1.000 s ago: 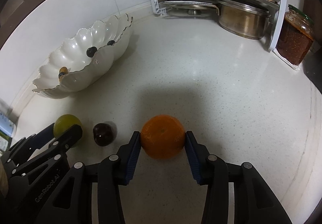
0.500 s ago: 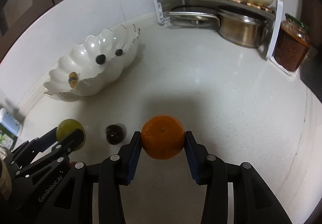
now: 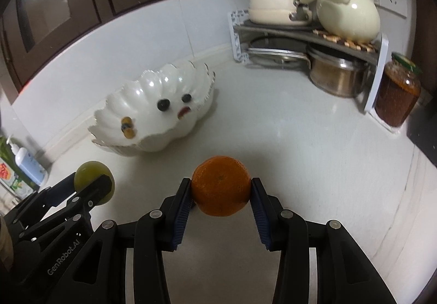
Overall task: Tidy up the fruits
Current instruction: 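Carry the pear in the left tool while the right tool carries the orange over the bowl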
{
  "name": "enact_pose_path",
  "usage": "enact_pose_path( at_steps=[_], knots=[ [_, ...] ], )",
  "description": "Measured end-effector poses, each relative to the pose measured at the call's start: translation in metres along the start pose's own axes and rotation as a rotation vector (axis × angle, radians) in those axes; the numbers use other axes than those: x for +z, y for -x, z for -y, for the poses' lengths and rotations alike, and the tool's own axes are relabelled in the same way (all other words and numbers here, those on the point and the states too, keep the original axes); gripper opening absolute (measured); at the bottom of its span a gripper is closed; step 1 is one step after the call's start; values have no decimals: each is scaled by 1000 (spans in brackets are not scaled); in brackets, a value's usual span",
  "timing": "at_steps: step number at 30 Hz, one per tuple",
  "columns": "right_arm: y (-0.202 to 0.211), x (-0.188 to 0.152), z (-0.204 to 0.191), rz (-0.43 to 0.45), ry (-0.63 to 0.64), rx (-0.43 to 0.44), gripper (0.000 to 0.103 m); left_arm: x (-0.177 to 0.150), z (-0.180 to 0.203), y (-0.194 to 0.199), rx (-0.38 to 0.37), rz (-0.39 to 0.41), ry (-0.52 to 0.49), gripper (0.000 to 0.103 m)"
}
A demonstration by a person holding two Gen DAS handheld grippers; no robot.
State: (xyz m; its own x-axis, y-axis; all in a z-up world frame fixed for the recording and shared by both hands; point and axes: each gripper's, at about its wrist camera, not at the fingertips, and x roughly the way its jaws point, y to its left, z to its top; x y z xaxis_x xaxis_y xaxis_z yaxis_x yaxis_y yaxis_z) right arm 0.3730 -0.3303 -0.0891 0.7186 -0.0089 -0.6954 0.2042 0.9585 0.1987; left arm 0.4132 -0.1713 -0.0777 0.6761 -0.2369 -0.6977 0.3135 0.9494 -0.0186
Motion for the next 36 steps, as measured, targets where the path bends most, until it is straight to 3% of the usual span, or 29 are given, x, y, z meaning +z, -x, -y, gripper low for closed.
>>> enact_pose_path(
  at_steps=[17,36],
  knots=[
    [20,36,-25,97,69,84,44,33,-14,41,73,146,22,49],
    [10,84,-53,143,134,123,44,73,-32,39,115,215,32,49]
  ],
)
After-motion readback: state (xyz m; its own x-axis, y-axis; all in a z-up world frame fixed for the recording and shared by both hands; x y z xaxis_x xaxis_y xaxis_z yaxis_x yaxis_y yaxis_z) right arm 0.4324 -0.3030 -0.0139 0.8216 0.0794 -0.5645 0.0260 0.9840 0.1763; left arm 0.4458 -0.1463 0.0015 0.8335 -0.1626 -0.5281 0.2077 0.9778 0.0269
